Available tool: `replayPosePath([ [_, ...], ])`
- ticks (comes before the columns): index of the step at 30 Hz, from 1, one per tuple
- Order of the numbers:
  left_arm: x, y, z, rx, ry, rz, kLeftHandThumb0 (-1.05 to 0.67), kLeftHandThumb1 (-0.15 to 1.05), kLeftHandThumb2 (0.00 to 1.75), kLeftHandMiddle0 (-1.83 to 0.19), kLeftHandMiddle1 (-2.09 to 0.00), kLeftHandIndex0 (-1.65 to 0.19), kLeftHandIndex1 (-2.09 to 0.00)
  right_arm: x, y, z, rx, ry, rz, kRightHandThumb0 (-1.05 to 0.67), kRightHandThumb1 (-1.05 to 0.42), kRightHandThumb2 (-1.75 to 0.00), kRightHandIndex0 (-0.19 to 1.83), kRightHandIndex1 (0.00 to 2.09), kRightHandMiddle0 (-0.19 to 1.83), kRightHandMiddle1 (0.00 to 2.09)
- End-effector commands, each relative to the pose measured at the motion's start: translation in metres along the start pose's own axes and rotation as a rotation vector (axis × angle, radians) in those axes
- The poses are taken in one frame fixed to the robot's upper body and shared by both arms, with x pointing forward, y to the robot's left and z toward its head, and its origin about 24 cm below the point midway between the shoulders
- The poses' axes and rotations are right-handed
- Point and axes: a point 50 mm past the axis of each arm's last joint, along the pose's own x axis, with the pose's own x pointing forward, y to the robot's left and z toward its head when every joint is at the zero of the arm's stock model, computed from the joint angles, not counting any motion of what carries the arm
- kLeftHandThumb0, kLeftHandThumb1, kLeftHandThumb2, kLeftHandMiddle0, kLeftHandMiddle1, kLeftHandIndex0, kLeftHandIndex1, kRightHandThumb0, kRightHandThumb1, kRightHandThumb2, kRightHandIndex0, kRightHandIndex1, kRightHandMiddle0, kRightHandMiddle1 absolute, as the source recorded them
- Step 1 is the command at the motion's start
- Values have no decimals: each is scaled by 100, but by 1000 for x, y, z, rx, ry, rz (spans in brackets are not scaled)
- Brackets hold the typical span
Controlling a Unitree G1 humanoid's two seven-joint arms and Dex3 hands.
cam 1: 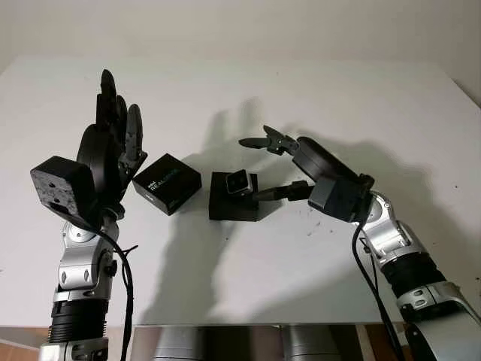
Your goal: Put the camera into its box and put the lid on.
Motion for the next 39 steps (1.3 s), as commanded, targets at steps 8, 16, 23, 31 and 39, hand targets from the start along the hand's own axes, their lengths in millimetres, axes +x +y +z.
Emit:
replayPosePath([
  [8,0,1,5,18,-17,-7,-71,105,62,19,0,19,0,7,1,5,39,-54,7,-60,-83,-5,8,5,44,21],
  [16,0,1,5,19,-19,-6,-71,105,63,19,0,19,0,9,5,6,70,-90,41,-64,-84,-5,10,6,46,21],
  [23,1,1,5,7,-22,-6,-71,105,62,19,0,19,0,10,9,4,59,-91,55,-63,-84,-6,10,6,47,21],
  [31,0,1,5,18,-19,-12,-72,105,63,19,0,19,0,12,16,0,45,-68,32,-62,-85,-6,14,7,53,26],
  [39,-1,1,5,14,-19,-7,-71,105,62,19,0,19,0,14,19,-4,25,-55,24,-59,-86,-6,16,7,56,32],
])
